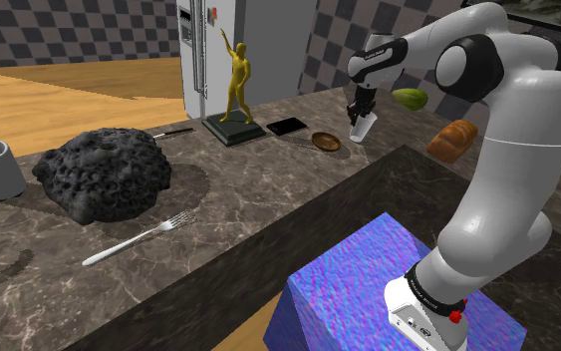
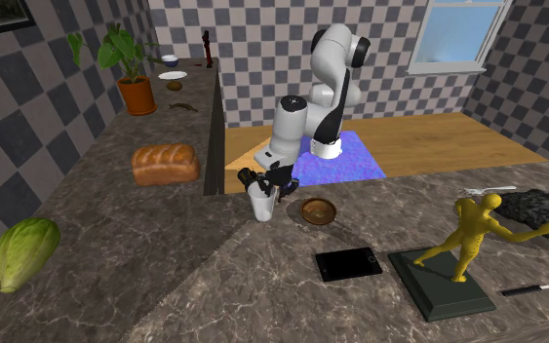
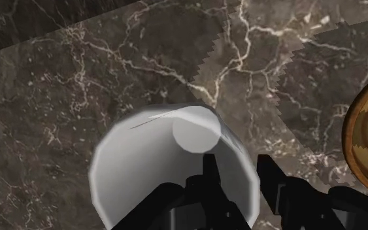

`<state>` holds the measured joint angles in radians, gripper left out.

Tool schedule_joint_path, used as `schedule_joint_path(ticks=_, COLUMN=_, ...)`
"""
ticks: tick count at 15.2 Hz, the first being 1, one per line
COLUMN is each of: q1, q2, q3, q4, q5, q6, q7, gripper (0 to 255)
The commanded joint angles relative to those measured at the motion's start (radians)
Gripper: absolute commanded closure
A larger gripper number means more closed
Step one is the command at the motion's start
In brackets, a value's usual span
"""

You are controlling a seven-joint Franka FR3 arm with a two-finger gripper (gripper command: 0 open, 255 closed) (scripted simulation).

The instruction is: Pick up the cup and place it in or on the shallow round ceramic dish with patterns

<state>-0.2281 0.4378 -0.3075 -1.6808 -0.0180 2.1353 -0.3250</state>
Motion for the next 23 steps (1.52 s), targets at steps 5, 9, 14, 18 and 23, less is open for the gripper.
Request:
schedule_joint_path(ticks=5, q1=0.0, q2=0.0, q3=0.0, q4=0.0, q5=0.0, q6=0.0, q7=0.0, gripper=255)
schedule_joint_path(ticks=9, q1=0.001, q2=-0.006, q3=-0.001, q4=0.006, q5=-0.001, q6=-0.011, q7=0.0, gripper=255)
schedule_joint_path(ticks=14, q1=0.003, q2=-0.03, q3=-0.004, q4=0.039, q5=-0.007, q6=-0.068, q7=-0.003, gripper=255)
schedule_joint_path(ticks=18, q1=0.004, q2=-0.046, q3=-0.006, q4=0.07, q5=-0.01, q6=-0.114, q7=-0.005, gripper=255)
schedule_joint_path(ticks=23, q1=0.004, q2=-0.062, q3=-0.009, q4=0.115, q5=-0.014, q6=-0.175, q7=-0.009, gripper=255)
